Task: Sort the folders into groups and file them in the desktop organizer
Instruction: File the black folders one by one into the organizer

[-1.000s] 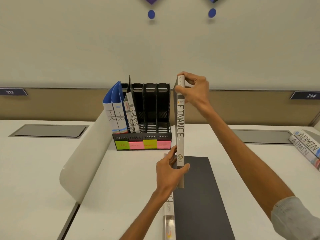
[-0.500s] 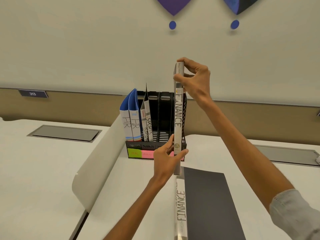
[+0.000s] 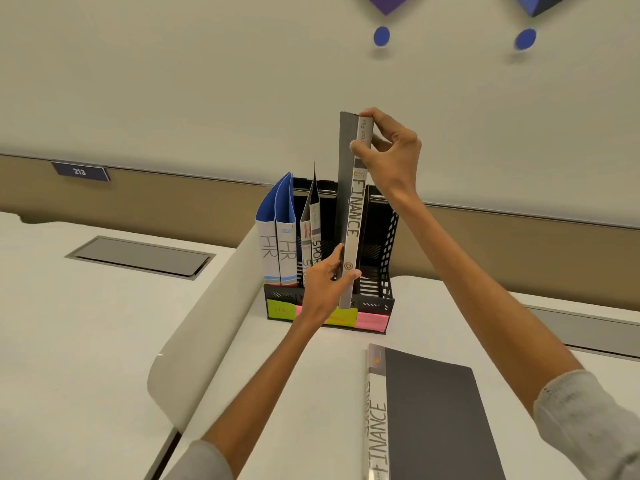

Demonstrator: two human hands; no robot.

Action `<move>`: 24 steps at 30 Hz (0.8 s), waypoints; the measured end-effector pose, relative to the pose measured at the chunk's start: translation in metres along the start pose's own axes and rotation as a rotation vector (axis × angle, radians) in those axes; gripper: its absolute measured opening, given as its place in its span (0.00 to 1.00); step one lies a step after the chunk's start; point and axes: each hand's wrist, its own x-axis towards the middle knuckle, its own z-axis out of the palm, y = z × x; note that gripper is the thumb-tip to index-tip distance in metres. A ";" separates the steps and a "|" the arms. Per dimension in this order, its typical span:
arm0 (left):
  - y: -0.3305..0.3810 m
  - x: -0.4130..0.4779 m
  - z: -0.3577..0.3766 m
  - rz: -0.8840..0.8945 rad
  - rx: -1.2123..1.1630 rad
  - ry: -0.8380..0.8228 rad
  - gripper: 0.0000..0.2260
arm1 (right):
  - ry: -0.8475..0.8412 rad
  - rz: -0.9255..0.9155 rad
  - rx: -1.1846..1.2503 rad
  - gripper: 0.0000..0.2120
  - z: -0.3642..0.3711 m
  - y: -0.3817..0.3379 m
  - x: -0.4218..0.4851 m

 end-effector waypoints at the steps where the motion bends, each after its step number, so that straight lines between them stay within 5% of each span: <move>1: -0.006 0.004 0.001 0.000 0.007 -0.011 0.30 | 0.002 0.009 0.004 0.19 0.001 0.006 0.000; 17: -0.079 0.061 0.018 -0.152 -0.005 -0.037 0.28 | 0.033 -0.094 -0.136 0.17 0.014 0.069 -0.003; 24: -0.117 0.045 0.021 -0.045 0.571 -0.018 0.16 | 0.121 -0.053 -0.127 0.18 0.003 0.071 -0.008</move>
